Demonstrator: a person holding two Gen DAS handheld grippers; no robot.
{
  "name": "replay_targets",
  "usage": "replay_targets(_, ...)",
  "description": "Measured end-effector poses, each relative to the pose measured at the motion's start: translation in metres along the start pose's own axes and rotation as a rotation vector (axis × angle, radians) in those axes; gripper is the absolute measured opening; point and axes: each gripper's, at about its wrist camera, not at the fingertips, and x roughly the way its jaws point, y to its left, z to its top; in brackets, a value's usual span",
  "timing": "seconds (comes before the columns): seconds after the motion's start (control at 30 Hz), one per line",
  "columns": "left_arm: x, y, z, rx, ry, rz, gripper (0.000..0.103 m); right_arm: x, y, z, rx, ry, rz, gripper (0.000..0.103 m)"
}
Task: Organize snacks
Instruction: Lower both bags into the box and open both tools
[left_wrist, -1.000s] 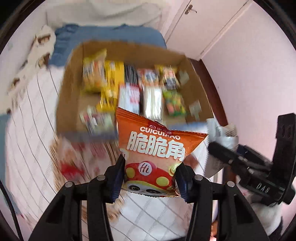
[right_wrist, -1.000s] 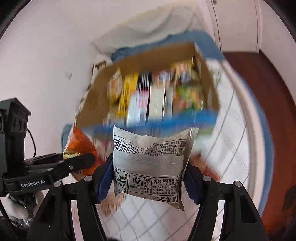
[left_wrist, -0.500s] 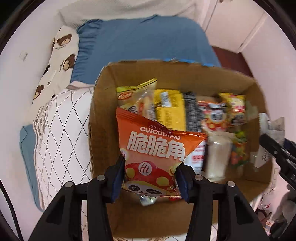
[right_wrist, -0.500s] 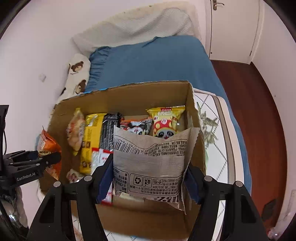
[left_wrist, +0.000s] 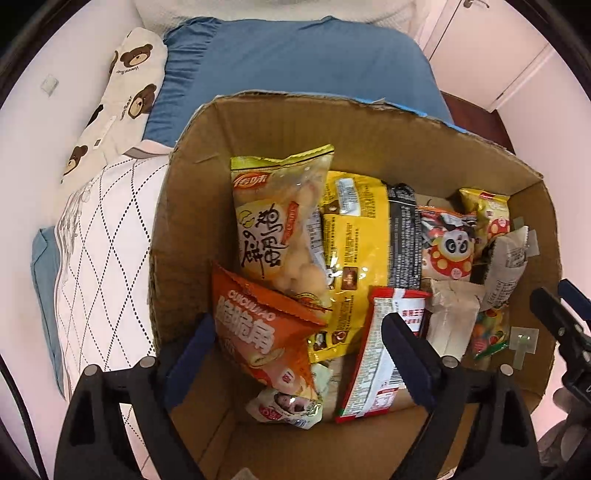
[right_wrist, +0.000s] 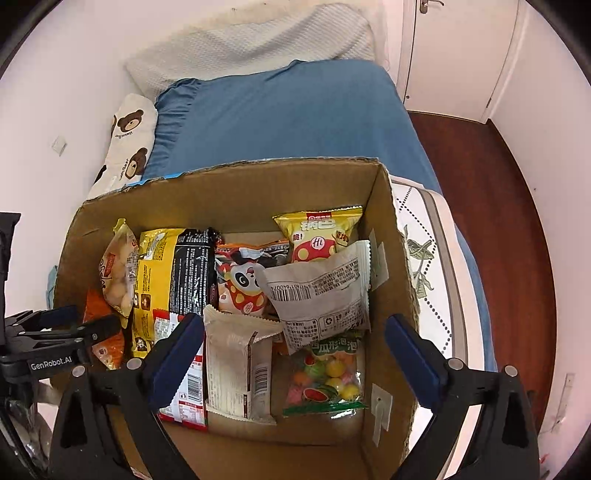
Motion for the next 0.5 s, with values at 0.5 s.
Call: replay_targets(0.5,-0.055,-0.006,-0.062,0.007,-0.243,0.029,0.092,-0.036,0.011,-0.054,-0.052,-0.086,-0.044,0.1)
